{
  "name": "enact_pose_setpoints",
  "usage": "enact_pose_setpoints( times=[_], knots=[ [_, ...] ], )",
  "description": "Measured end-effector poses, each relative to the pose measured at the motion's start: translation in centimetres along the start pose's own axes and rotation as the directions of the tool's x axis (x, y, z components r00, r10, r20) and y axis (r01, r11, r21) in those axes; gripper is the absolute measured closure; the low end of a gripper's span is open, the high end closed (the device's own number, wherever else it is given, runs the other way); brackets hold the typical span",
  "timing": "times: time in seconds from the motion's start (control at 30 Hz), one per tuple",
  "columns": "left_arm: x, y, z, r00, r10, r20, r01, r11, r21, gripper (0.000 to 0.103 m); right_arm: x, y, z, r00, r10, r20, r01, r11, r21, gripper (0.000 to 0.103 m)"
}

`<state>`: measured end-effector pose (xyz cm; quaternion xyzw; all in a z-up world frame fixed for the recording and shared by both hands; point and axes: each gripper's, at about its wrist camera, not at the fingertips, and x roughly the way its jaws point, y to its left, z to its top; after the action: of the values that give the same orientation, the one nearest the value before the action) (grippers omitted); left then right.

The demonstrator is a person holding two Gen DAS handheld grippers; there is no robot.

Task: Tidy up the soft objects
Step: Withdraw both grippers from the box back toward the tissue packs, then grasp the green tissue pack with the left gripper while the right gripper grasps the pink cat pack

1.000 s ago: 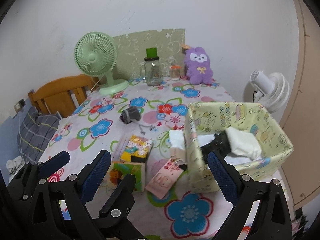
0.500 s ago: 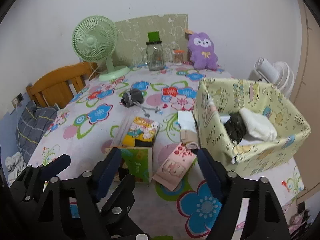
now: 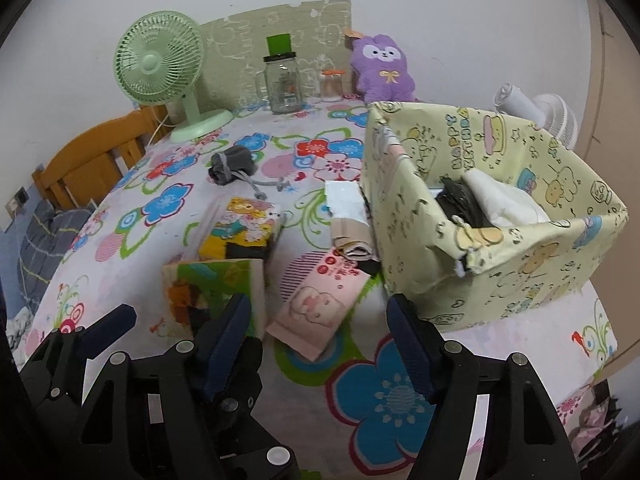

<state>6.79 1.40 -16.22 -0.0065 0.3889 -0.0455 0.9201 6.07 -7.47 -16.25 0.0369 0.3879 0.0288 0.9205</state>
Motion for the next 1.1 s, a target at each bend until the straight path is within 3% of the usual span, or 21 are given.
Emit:
enact_pose_setpoints(
  times=[0.27,0.53,1.1],
  knots=[
    [1.6,-0.4,0.2,0.999,0.033,-0.007,-0.033,0.999,-0.003,0.001,0.3,-1.1,-0.3,1.0,0.008,-0.018,-0.007,0.999,0.039,0.042],
    [2.5,-0.1,0.1,0.999,0.037,-0.035,-0.038,0.999,-0.013,0.028,1.0,-1.2,-0.5,0.999,0.013,-0.046,-0.011,0.999,0.051,0.042],
    [1.6,1.7,-0.6,0.996,0.076,-0.036,-0.076,0.997,0.013,0.03,3.3,1.0,-0.4,0.996,-0.005,-0.094,0.008,1.0,0.029,0.042]
  ],
)
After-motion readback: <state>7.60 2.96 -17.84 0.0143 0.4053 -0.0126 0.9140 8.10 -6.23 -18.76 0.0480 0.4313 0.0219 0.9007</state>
